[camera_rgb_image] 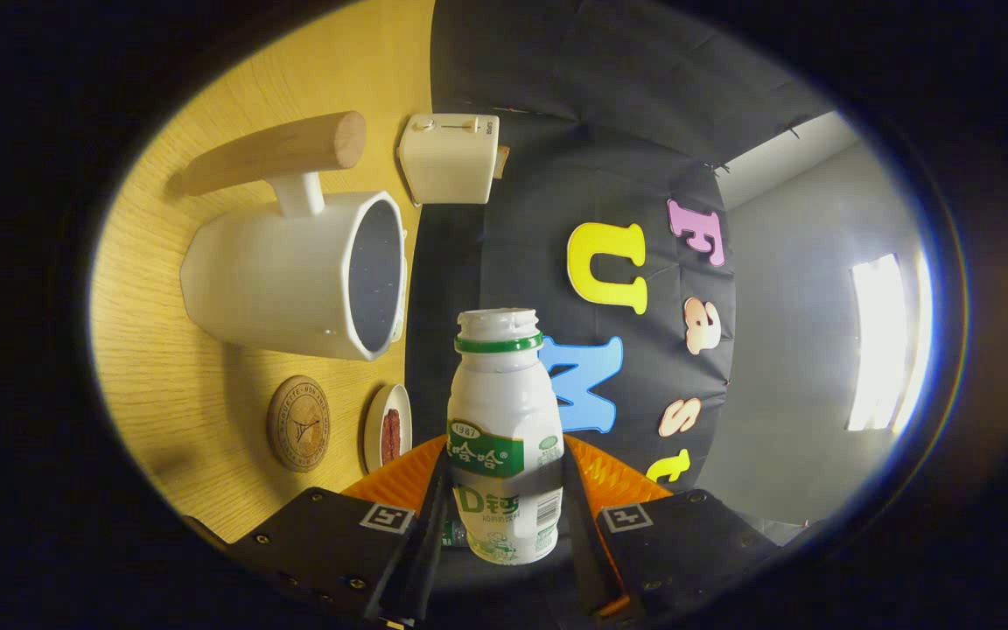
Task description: Take the bottle from table, then pour the juice into the cup, finally place the bottle on the coaster
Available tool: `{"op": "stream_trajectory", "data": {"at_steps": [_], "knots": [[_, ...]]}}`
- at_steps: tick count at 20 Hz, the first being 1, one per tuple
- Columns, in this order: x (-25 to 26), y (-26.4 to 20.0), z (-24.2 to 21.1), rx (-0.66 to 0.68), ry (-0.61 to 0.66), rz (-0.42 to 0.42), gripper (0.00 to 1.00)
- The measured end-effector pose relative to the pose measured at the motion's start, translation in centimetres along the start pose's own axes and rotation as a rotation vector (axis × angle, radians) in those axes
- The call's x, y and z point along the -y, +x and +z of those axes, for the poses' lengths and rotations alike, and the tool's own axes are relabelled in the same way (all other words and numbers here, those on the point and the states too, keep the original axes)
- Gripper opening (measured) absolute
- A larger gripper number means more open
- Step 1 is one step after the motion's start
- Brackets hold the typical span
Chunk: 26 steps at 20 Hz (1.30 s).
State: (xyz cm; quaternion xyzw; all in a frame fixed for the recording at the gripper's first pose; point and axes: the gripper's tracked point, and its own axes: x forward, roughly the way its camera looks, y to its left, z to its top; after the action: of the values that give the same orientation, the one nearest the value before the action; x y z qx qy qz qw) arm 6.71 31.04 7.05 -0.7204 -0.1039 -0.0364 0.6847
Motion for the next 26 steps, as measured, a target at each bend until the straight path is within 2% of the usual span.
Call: {"op": "stream_trajectory", "data": {"at_steps": [26], "knots": [[-0.02, 0.08, 0.21, 0.006, -0.097, -0.009, 0.63]]}}
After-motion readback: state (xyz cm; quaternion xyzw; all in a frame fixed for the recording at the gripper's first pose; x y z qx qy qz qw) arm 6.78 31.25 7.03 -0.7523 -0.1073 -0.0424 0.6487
